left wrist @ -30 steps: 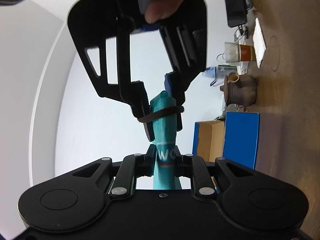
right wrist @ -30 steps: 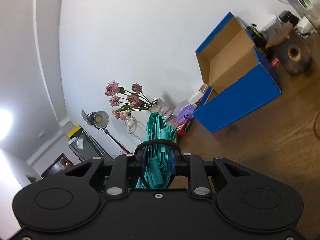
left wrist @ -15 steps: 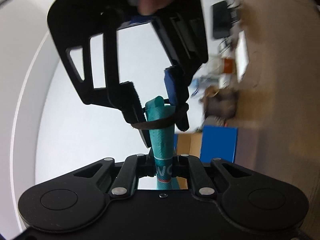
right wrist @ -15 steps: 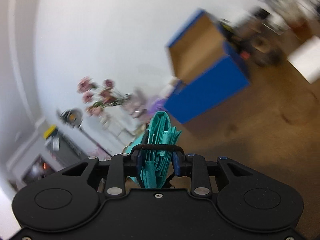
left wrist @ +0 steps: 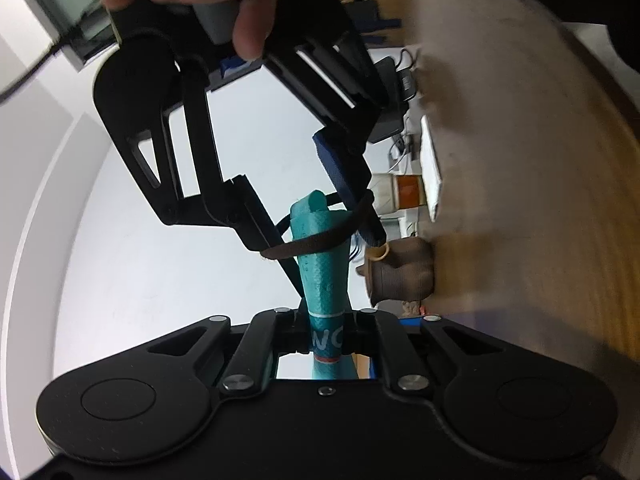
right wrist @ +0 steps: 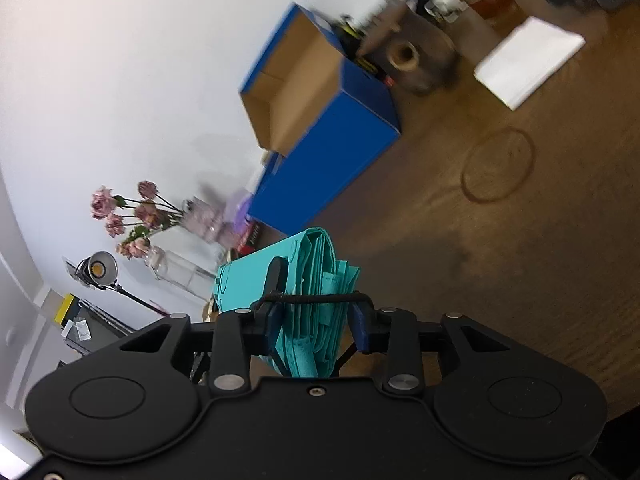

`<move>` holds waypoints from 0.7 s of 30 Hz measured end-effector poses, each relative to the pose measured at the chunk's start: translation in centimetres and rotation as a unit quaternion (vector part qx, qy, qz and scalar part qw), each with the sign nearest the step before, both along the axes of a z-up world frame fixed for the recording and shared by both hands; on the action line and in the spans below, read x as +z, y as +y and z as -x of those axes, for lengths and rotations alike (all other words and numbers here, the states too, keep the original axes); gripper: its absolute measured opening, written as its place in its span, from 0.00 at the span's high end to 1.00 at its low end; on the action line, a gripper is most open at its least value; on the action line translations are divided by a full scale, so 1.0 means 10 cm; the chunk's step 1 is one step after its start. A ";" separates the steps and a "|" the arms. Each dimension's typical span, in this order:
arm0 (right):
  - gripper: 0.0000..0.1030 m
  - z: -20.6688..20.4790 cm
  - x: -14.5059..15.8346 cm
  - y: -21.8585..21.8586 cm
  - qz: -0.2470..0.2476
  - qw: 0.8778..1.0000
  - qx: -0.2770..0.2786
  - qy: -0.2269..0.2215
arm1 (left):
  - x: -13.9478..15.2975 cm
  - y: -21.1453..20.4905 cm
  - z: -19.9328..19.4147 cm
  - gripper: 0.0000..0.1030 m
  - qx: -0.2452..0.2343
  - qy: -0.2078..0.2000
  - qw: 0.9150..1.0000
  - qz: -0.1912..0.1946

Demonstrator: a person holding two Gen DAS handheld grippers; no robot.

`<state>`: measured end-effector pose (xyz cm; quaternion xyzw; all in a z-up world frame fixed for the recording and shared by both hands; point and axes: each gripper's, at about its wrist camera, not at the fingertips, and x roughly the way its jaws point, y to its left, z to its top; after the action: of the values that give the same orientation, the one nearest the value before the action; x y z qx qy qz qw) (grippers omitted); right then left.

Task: Fold shopping bag

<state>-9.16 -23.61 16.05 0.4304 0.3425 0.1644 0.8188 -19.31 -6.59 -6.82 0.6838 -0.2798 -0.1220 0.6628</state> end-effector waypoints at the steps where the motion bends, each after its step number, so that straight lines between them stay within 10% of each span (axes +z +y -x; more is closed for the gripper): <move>1: 0.64 -0.01 0.03 -0.01 0.006 1.000 0.000 0.004 | -0.01 0.01 0.00 0.91 -0.003 0.000 1.000 -0.002; 14: 0.63 0.00 0.15 -0.04 0.022 0.999 0.016 -0.023 | 0.09 0.06 0.13 0.91 -0.013 -0.008 1.000 0.003; 21: 0.63 0.01 0.40 0.28 0.111 0.992 0.026 -0.055 | 0.08 0.16 0.12 0.89 0.012 -0.025 0.999 0.017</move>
<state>-9.30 -20.79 20.00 0.3180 0.3243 0.1695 0.8747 -20.46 -4.98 -5.99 0.6784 -0.2902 -0.0923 0.6686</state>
